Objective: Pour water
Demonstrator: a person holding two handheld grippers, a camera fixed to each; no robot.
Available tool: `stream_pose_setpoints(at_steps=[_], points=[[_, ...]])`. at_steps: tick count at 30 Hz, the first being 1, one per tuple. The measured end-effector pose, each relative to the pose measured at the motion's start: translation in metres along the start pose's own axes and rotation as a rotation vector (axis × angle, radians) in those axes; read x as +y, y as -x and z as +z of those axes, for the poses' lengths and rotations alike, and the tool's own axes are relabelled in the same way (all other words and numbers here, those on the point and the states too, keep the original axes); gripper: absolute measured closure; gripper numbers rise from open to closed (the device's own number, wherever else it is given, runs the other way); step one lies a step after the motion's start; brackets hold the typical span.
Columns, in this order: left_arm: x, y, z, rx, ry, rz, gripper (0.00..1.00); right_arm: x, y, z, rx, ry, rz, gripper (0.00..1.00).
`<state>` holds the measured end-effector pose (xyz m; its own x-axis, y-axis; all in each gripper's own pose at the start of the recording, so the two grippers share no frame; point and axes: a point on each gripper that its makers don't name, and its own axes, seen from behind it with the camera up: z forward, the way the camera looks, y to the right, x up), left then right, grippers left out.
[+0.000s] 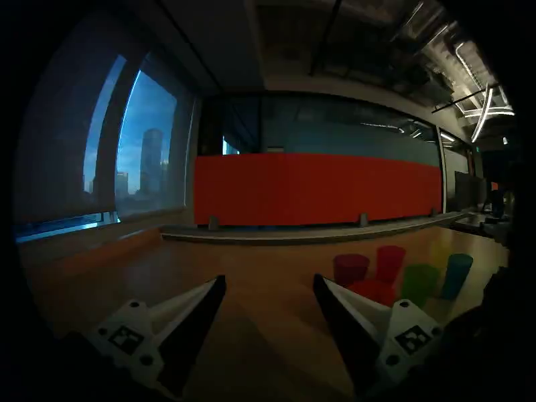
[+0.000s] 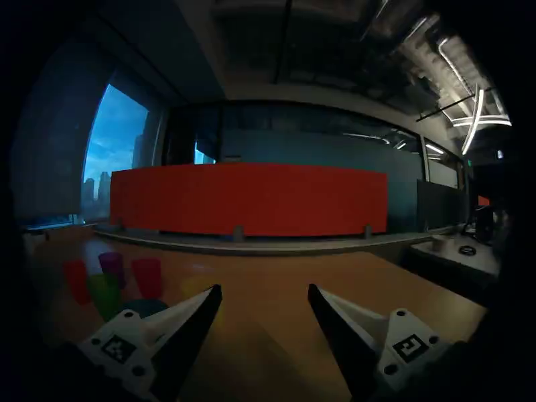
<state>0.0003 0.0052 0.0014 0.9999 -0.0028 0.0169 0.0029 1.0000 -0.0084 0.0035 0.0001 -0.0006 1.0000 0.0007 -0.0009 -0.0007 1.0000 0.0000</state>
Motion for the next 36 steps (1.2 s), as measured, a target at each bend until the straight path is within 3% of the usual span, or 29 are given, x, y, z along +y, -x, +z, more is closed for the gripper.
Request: stream_pose_setpoints(at_steps=[5, 10, 20, 29, 36], points=[[0.012, -0.018, 0.003, -0.005, 0.024, -0.011, 0.04, 0.004, -0.030, -0.005, 0.006, 0.000, 0.014, 0.00], [0.020, -0.053, 0.002, 0.012, 0.051, -0.007, 0.04, 0.007, -0.055, -0.008, -0.014, -0.016, 0.032, 0.00], [0.020, -0.115, 0.002, -0.001, 0.072, 0.037, 0.04, -0.002, -0.110, -0.003, -0.046, -0.067, 0.051, 0.00], [0.023, -0.159, 0.008, -0.030, 0.102, 0.013, 0.04, -0.023, -0.165, 0.006, -0.056, -0.133, 0.069, 0.00], [0.028, -0.178, 0.014, -0.045, 0.146, 0.007, 0.04, -0.033, -0.178, 0.011, -0.070, -0.164, 0.065, 0.00]])
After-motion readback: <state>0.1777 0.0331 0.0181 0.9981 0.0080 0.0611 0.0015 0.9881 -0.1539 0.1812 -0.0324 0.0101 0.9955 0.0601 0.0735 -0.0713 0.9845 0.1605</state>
